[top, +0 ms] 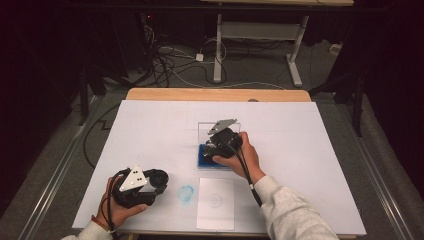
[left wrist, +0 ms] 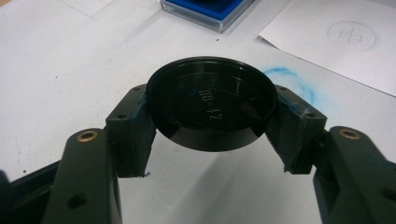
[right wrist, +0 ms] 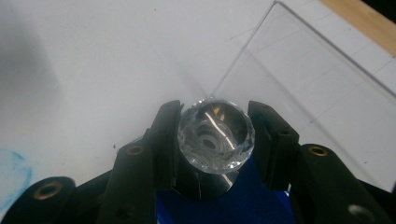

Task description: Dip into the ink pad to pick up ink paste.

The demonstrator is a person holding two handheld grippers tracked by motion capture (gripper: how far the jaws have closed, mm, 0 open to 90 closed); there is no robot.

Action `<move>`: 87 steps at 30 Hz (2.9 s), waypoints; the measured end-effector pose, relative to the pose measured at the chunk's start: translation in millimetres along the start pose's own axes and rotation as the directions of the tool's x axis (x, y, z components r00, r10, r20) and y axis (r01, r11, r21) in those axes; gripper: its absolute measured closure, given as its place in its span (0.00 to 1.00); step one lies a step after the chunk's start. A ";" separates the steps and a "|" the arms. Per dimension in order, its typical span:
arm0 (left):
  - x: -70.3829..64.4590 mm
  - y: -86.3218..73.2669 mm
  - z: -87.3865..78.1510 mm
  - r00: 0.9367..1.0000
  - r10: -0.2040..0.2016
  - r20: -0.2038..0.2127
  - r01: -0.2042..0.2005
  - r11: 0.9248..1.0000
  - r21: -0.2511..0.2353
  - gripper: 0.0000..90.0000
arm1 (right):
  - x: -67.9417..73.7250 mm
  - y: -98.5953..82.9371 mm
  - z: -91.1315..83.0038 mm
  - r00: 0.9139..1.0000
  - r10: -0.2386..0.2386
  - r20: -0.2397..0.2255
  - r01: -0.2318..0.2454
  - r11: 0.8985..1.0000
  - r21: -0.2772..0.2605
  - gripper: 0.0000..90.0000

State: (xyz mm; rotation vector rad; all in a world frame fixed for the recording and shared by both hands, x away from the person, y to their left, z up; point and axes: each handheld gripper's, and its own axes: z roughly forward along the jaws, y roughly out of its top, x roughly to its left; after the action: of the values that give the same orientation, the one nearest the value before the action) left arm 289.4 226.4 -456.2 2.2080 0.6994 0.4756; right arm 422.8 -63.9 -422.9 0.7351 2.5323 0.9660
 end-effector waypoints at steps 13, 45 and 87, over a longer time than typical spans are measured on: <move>-1.3 0.0 1.0 1.000 -0.002 -0.009 0.002 1.000 0.008 0.41 | 3.6 0.1 3.9 0.999 0.010 0.032 -0.010 1.000 0.004 0.63; -2.6 1.5 0.5 1.000 -0.009 -0.019 0.009 1.000 -0.008 0.41 | 16.2 0.6 4.0 0.991 -0.089 0.099 0.086 0.996 0.029 0.64; -0.4 2.4 -2.1 0.999 -0.012 -0.040 0.011 1.000 -0.019 0.41 | -15.0 26.7 -73.7 0.992 -0.057 0.113 0.064 0.996 -0.063 0.63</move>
State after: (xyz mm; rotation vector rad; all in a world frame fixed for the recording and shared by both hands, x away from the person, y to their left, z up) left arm 288.8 226.0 -453.1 2.1810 0.7257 0.5202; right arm 409.6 -93.6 -350.0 0.6700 2.4002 0.9565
